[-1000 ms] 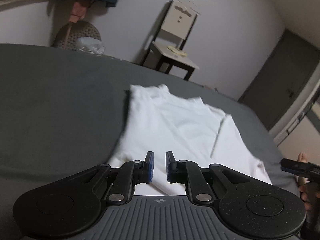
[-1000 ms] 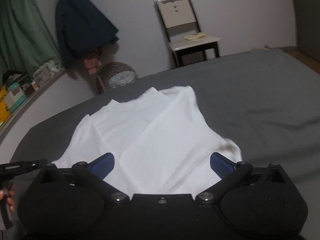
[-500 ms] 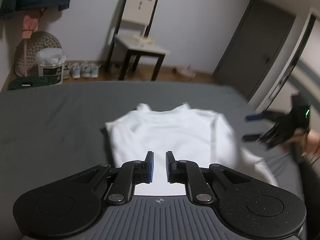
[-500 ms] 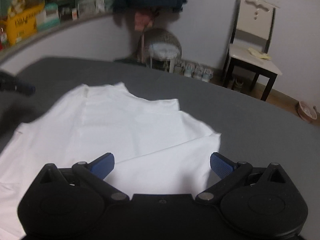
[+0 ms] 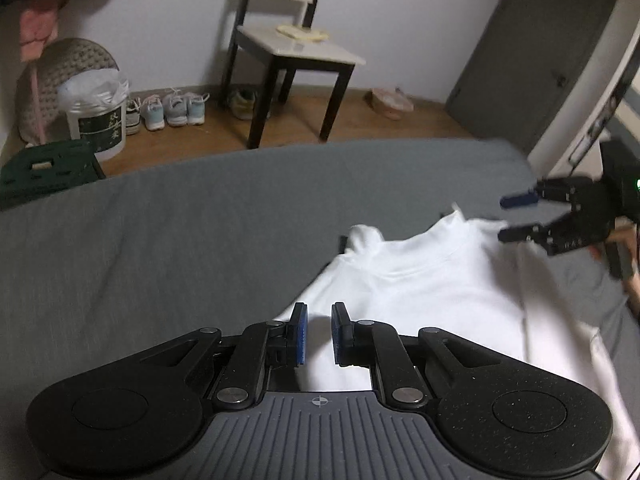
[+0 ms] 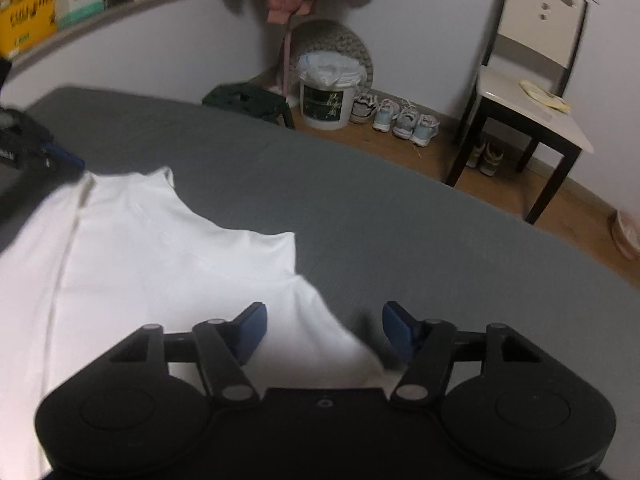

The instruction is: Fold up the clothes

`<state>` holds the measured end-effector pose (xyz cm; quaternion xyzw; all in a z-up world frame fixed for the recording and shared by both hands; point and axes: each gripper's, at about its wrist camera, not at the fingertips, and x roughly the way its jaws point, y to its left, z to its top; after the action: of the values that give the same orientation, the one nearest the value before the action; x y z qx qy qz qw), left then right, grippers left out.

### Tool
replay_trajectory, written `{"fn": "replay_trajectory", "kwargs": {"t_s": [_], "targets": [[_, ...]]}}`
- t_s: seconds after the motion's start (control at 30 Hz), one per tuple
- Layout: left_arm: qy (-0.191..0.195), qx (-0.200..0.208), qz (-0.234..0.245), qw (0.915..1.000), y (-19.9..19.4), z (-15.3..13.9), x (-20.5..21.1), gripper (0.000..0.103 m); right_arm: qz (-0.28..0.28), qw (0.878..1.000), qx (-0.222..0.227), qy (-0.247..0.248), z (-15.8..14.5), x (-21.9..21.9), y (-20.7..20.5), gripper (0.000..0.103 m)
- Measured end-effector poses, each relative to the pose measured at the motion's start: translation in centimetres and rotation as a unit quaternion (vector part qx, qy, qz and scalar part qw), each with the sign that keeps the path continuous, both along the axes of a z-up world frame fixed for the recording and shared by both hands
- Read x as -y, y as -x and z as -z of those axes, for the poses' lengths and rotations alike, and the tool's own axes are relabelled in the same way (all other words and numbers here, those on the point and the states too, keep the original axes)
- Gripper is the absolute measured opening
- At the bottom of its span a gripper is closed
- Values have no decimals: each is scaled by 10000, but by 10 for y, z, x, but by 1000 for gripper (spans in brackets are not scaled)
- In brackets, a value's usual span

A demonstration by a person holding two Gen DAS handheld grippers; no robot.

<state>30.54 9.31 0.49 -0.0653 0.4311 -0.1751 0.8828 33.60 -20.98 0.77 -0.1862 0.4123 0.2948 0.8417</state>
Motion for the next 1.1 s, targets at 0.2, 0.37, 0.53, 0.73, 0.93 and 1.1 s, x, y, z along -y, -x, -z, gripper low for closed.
{"fn": "replay_trajectory", "kwargs": {"t_s": [0.2, 0.37, 0.53, 0.73, 0.93, 1.1], "targets": [[209, -21, 285, 9994, -15, 2, 6, 12, -239, 9991, -198, -276, 16, -9, -17, 64], [-316, 24, 609, 9976, -24, 10, 27, 12, -404, 9982, -149, -416, 24, -12, -18, 63], [-728, 428, 751, 9936, -32, 0, 42, 12, -564, 9969, -158, -523, 24, -12, -17, 60], [-1254, 32, 1298, 9836, -44, -1, 56, 12, -672, 9958, -241, -575, 24, -10, -19, 62], [-1552, 22, 1442, 9773, -46, -2, 54, 103, -773, 9948, -227, -619, 24, -10, -16, 66], [-1653, -299, 1601, 9727, -49, 14, 63, 103, -773, 9950, -228, -582, 25, -13, -16, 70]]}}
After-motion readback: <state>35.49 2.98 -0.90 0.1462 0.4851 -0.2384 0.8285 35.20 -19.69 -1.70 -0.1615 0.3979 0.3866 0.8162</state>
